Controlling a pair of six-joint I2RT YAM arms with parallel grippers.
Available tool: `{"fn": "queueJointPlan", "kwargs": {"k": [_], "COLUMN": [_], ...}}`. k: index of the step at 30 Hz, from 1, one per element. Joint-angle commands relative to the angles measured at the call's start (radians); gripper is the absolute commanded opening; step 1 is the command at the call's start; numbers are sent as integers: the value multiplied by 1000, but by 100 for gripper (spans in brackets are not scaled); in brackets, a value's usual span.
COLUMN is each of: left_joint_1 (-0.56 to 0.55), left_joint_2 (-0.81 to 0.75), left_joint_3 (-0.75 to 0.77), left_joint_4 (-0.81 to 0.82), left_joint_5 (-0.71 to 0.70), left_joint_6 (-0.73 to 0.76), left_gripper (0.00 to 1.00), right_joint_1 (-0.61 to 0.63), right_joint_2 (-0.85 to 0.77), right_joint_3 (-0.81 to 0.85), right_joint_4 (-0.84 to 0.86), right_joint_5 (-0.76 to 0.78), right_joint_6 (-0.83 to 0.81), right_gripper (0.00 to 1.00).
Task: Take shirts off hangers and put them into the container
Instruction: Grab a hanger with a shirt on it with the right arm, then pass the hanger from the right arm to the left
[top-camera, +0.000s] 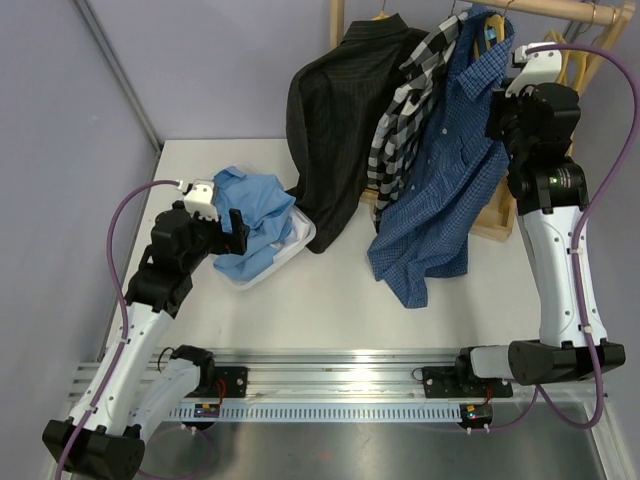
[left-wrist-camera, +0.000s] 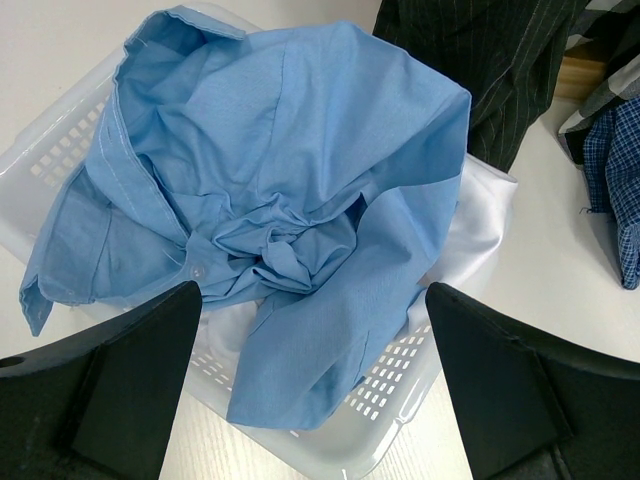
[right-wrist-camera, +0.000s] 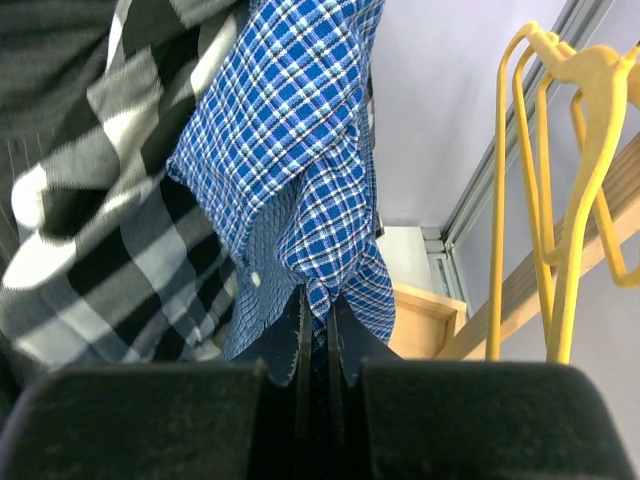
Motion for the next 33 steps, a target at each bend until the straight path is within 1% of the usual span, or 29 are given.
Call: {"fn": "queueJointPlan", "kwargs": {"k": [1, 7, 13, 16, 17, 19, 20, 21, 22, 23, 24, 25, 26, 27, 28, 29, 30, 31, 33], "left_joint_1": [-8, -14, -17, -20, -23, -31, -34, -42, -45, -49, -60, -66, -81, -91, -100, -121, -132, -143, -177], "left_joint_2": [-14, -25, -66, -101, -120, -132, -138, -143, -144, -144, -144, -146, -147, -154, -158, -163, -167, -177, -180], "left_joint_3": [-6, -15, -40, -64, -81, -98, -107, -122, -128, -133, -142, -147, -151, -162, -165, -167, -167, -159, -147], "left_joint_4": [35, 49, 101, 150, 182, 231, 248, 264, 279, 307, 323, 357, 376, 396, 441, 460, 475, 489, 509], "left_joint_5": [15, 43, 124, 211, 264, 328, 395, 429, 461, 518, 545, 570, 619, 639, 656, 694, 711, 727, 776], "left_joint_6": [18, 26, 38, 40, 43, 47, 50, 53, 52, 53, 49, 47, 47, 40, 40, 41, 49, 56, 72], "left_gripper": [99, 99, 99, 99, 99, 99, 99, 99, 99, 99, 99, 99, 99, 99, 99, 99, 99, 99, 99], "right_joint_1": [-2, -2, -3, -2, -2, -3, -3, -2, -2, -2, -2, -2, -2, -2, -3, -2, -3, -2, -2], "right_joint_2": [-84, -202, -349, -423, -443, -492, -509, -535, -546, -555, -567, -571, -572, -571, -566, -561, -549, -541, -502], "right_joint_3": [-27, -120, -251, -326, -341, -389, -401, -425, -430, -436, -446, -444, -443, -440, -435, -429, -426, -427, -427], "right_joint_4": [101, -35, -210, -302, -330, -411, -440, -498, -535, -573, -638, -678, -719, -779, -814, -851, -891, -910, -951], "right_joint_5": [-42, -96, -183, -213, -240, -295, -317, -331, -395, -429, -459, -542, -582, -617, -698, -740, -777, -853, -923], "right_joint_6": [-58, -159, -279, -342, -377, -414, -460, -478, -506, -572, -598, -630, -700, -721, -751, -817, -836, -857, -920], "right_gripper": [0, 0, 0, 0, 0, 0, 0, 0, 0, 0, 0, 0, 0, 0, 0, 0, 0, 0, 0]}}
